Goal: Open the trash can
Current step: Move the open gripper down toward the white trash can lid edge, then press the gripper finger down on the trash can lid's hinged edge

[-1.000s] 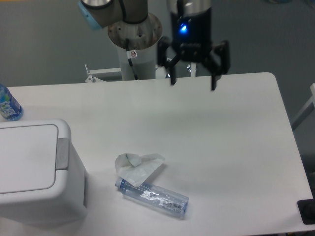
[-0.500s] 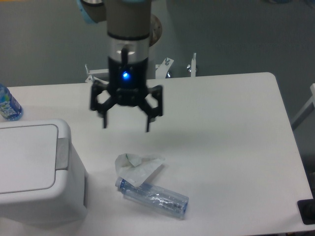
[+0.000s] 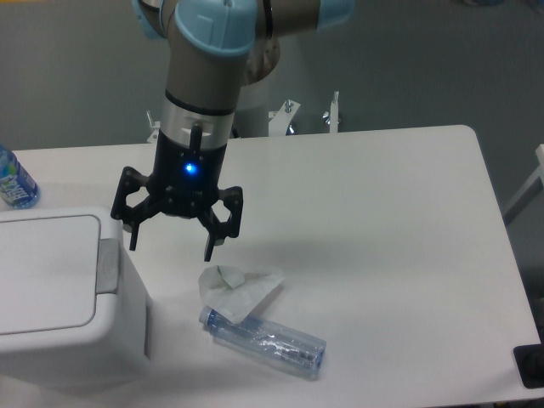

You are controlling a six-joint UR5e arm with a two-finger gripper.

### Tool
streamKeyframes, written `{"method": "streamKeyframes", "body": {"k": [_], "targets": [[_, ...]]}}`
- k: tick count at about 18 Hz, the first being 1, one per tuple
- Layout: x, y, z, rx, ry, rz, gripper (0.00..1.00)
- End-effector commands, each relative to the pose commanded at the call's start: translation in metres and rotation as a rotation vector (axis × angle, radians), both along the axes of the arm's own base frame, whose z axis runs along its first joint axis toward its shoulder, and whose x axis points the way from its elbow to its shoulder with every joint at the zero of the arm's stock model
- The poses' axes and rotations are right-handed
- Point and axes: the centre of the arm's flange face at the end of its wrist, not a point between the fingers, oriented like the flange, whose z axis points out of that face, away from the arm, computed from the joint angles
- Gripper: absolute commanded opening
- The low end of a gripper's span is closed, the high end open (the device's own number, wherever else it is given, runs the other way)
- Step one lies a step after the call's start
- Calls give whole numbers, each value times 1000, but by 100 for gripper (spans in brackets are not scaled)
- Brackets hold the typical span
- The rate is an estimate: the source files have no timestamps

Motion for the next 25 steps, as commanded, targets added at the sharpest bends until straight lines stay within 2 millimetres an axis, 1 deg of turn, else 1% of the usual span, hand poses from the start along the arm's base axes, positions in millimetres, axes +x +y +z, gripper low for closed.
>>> {"method": "streamKeyframes", "body": {"k": [9,16,20,25], "targets": [[2,13,-17,-20,-12,-17,100],[5,17,-23,-23,-15,-22,100],[5,17,-23,-24,-16,-20,100],[5,17,-11,-4,-9,-14,100]]}}
